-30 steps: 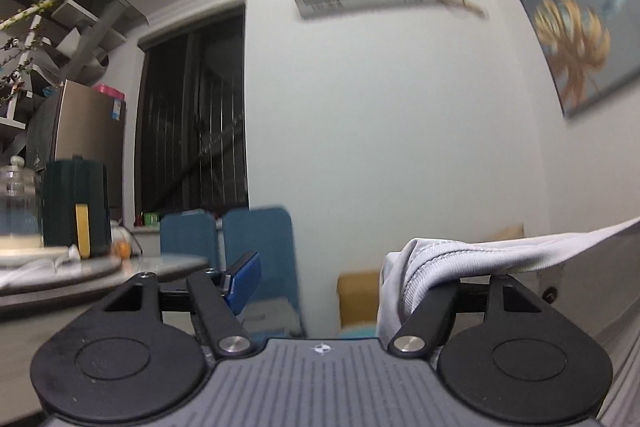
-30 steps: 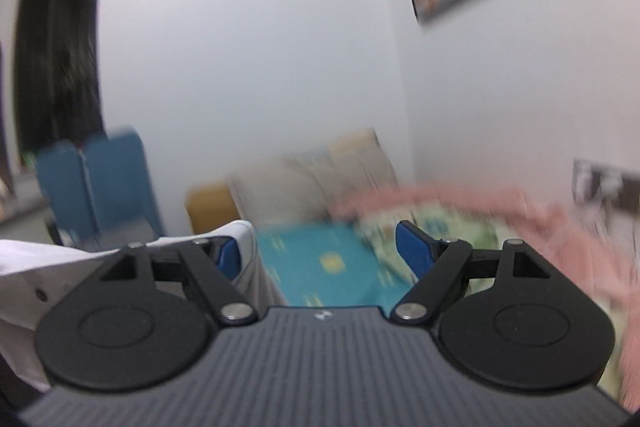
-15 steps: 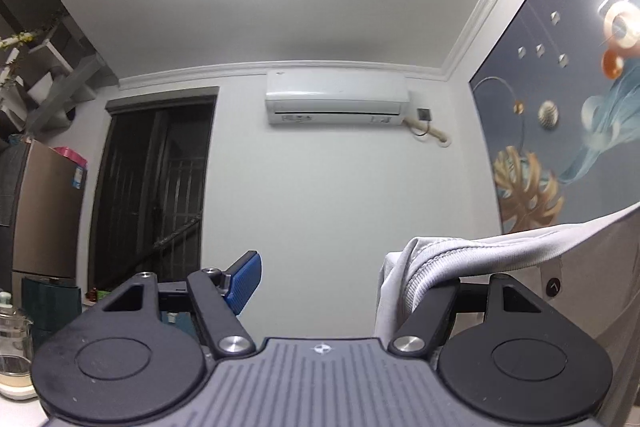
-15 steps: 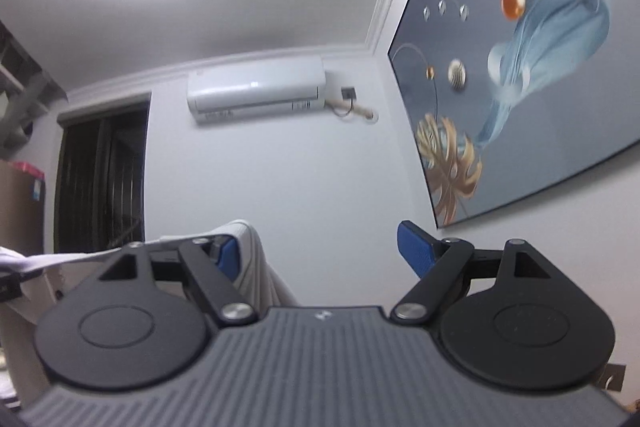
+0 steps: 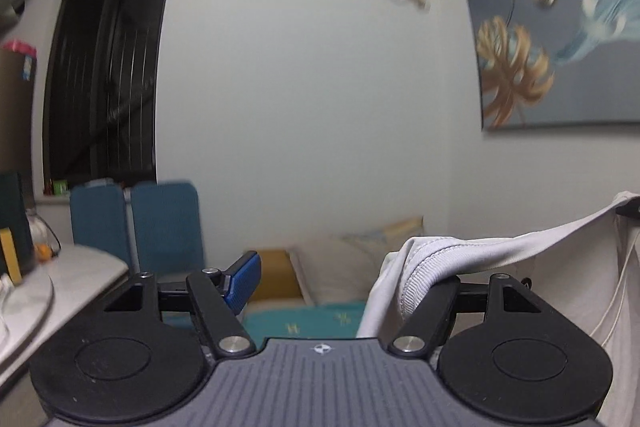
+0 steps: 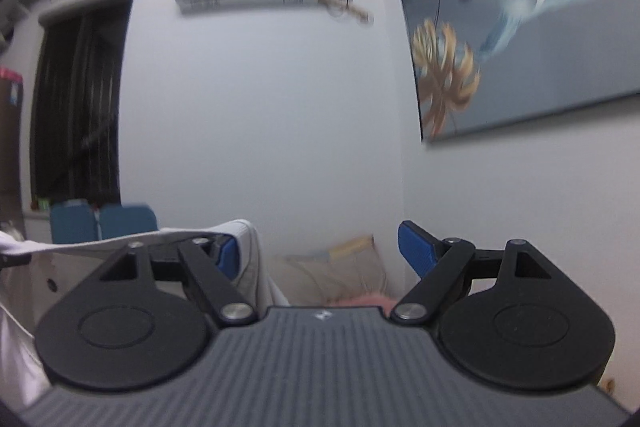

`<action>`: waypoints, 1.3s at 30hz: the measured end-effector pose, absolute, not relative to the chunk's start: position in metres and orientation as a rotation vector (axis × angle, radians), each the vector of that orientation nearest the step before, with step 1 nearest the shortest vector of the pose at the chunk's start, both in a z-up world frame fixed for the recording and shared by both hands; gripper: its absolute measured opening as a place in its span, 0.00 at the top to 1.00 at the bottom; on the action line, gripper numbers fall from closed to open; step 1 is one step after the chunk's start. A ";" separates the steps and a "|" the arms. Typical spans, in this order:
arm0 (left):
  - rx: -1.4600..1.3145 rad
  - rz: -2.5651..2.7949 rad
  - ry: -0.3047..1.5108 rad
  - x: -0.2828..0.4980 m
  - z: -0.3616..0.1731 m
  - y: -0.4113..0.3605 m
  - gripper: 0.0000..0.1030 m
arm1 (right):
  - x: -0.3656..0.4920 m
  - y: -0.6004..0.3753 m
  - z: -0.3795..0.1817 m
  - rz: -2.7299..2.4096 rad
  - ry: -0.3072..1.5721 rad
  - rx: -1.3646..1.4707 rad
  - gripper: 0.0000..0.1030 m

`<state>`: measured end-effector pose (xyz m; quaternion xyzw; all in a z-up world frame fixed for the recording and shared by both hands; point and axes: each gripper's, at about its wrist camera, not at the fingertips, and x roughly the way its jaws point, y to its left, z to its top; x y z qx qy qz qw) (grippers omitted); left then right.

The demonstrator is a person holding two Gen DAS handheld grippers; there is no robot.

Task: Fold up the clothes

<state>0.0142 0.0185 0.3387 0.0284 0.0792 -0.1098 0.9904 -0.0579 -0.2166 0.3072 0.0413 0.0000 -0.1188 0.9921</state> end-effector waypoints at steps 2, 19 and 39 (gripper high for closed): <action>0.058 -0.206 0.194 0.070 0.311 0.014 0.31 | -0.010 -0.223 0.277 -0.240 0.060 0.095 0.20; 0.052 -0.175 0.520 0.500 -0.013 -0.015 0.31 | 0.442 -0.281 -0.046 -0.299 0.386 0.169 0.23; -0.028 -0.293 0.690 0.497 -0.143 -0.005 0.03 | 0.397 -0.280 -0.098 -0.112 0.651 0.248 0.22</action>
